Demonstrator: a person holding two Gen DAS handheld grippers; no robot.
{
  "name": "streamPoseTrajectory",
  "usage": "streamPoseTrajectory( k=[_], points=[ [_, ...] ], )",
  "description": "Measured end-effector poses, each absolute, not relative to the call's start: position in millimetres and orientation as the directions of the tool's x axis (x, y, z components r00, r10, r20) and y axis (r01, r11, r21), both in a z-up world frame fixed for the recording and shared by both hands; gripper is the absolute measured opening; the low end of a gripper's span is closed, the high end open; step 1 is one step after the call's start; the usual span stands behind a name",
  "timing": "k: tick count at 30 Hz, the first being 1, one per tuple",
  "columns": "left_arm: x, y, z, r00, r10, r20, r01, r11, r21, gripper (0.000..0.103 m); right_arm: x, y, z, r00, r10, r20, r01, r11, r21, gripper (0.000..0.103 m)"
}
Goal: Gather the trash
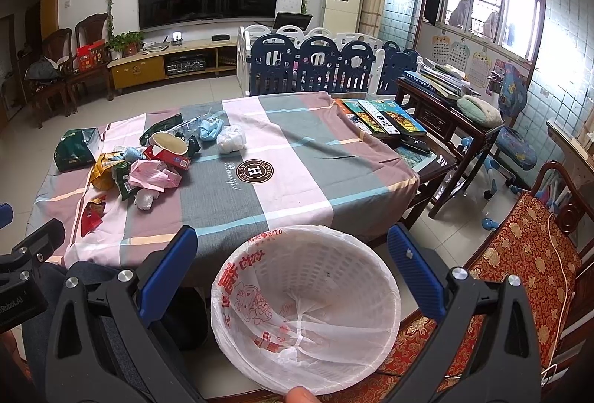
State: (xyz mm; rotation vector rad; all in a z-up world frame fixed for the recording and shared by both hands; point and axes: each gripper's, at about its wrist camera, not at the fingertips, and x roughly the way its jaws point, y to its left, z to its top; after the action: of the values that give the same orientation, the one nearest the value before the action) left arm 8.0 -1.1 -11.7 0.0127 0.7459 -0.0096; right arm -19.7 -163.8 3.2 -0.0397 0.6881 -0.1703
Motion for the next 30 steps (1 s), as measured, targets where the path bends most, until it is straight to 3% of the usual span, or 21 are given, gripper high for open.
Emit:
streamPoseTrajectory(
  k=[19, 22, 26, 27, 28, 30],
  points=[
    [14.8, 4.8, -24.9, 0.718, -0.005, -0.696, 0.005, 1.0, -0.002, 0.1, -15.0, -172.3, -5.0, 0.754, -0.196, -0.627, 0.138, 0.98, -0.141, 0.1],
    [25.7, 23.4, -34.6, 0.701, 0.025, -0.713, -0.04, 0.999, -0.005, 0.1, -0.2, -179.4, -10.5, 0.728, -0.227, -0.647, 0.153, 0.974, -0.17, 0.1],
    [47.4, 78.1, -51.9, 0.649, 0.115, -0.752, -0.191, 0.981, -0.015, 0.099, 18.1, -192.6, -18.9, 0.711, -0.144, -0.688, 0.132, 0.989, -0.07, 0.099],
    [50.4, 91.8, -56.2, 0.64, 0.125, -0.758, -0.223, 0.975, -0.027, 0.095, 22.7, -193.1, -22.1, 0.711, -0.123, -0.693, 0.125, 0.991, -0.048, 0.09],
    [54.9, 111.4, -62.9, 0.626, 0.135, -0.768, -0.266, 0.963, -0.047, 0.083, 27.9, -189.9, -24.9, 0.703, -0.117, -0.701, 0.123, 0.991, -0.042, 0.075],
    [63.0, 136.6, -73.0, 0.593, 0.146, -0.792, -0.33, 0.941, -0.073, 0.064, 41.6, -180.4, -35.4, 0.678, -0.103, -0.728, 0.12, 0.992, -0.028, 0.057]
  ],
)
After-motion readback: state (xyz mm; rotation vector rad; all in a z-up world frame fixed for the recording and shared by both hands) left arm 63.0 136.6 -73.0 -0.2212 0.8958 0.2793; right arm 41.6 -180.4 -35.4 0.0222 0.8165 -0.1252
